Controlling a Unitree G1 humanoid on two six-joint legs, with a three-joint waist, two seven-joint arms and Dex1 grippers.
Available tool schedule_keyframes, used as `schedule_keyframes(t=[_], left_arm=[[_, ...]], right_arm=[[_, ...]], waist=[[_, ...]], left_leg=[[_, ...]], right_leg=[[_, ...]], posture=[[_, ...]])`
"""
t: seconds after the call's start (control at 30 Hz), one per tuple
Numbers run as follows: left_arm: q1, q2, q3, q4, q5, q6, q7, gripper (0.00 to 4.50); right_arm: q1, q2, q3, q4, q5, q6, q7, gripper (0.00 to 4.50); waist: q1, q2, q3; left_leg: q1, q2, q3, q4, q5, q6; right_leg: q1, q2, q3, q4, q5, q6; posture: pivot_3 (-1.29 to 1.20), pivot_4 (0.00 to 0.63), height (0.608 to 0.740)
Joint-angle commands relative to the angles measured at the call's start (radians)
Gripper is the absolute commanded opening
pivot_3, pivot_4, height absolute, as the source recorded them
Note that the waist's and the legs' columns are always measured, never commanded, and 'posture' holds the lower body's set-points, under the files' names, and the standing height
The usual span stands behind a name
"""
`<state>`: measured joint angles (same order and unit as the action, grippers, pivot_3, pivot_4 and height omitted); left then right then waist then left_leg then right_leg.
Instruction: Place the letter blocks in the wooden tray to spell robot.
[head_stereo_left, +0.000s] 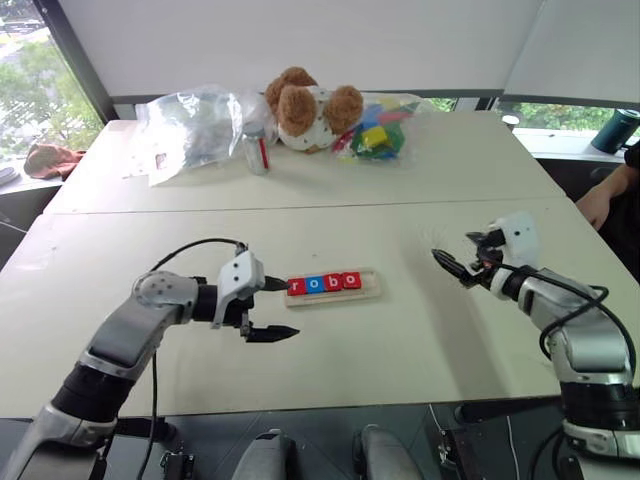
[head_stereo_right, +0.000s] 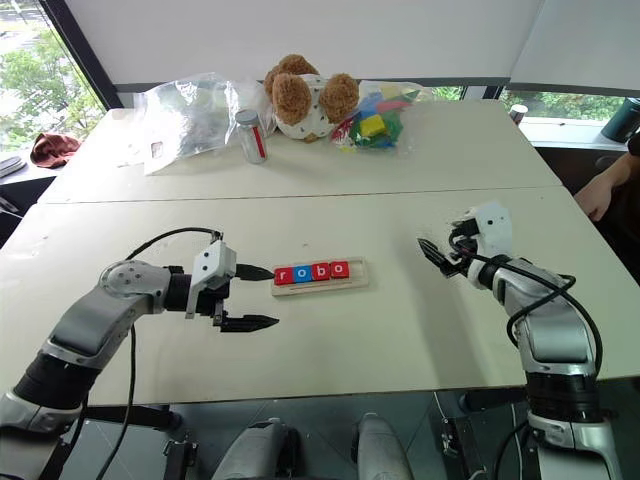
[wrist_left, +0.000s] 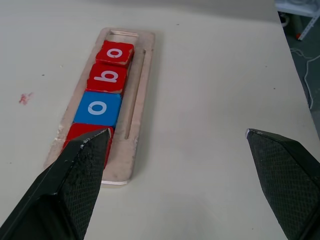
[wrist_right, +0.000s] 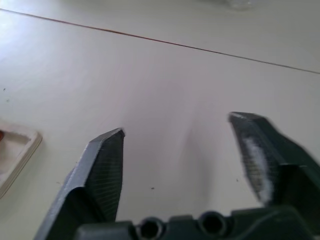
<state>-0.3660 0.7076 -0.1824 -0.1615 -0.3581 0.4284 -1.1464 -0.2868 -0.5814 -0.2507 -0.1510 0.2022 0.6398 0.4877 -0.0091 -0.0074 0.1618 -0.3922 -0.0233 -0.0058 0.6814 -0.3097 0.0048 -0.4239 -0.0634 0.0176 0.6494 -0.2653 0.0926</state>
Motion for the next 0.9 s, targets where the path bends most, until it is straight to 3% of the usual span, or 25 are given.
schedule_keyframes(t=[0.03, 0.3, 0.77, 0.87, 0.9], left_arm=[[-0.005, -0.002, 0.018, -0.023, -0.004, -0.009, 0.005, 4.5], [-0.019, -0.023, 0.003, 0.002, 0.003, -0.023, -0.007, 4.5], [-0.033, -0.034, 0.0, 0.011, 0.024, -0.03, -0.011, 4.5], [-0.027, -0.029, 0.005, 0.003, 0.022, -0.027, -0.008, 4.5], [-0.024, -0.028, 0.006, -0.001, 0.021, -0.026, -0.007, 4.5]], right_arm=[[0.033, 0.029, -0.097, -0.105, 0.012, 0.086, -0.113, 4.42], [0.196, 0.094, -0.166, -0.208, 0.054, 0.212, -0.172, 4.42], [0.118, 0.077, -0.184, 0.025, 0.085, 0.186, -0.185, 4.42], [0.122, 0.062, -0.173, 0.075, 0.078, 0.157, -0.167, 3.62], [0.123, 0.058, -0.171, 0.09, 0.079, 0.147, -0.161, 3.15]], waist=[[0.0, 0.0, 0.0], [-0.002, 0.001, 0.0], [-0.003, 0.0, 0.0], [-0.003, 0.0, -0.001], [-0.003, 0.0, -0.001]], left_leg=[[0.0, 0.0, 0.0, 0.0, 0.0, 0.0], [0.0, 0.0, 0.001, -0.001, 0.0, 0.0], [0.001, 0.0, 0.001, 0.0, 0.0, 0.0], [0.001, 0.0, 0.001, 0.001, 0.0, 0.0], [0.001, 0.0, 0.001, 0.001, 0.0, 0.0]], right_leg=[[0.0, 0.0, 0.0, 0.0, 0.0, 0.0], [-0.001, 0.0, 0.001, 0.0, 0.0, 0.0], [0.0, 0.001, 0.001, 0.001, 0.0, 0.0], [0.001, 0.001, 0.001, 0.001, 0.0, 0.0], [0.001, 0.001, 0.001, 0.001, 0.0, 0.0]], posture=[[0.0, 0.15, 0.74], [0.0, 0.15, 0.74], [0.0, 0.15, 0.74], [0.0, 0.15, 0.74], [0.0, 0.15, 0.74]])
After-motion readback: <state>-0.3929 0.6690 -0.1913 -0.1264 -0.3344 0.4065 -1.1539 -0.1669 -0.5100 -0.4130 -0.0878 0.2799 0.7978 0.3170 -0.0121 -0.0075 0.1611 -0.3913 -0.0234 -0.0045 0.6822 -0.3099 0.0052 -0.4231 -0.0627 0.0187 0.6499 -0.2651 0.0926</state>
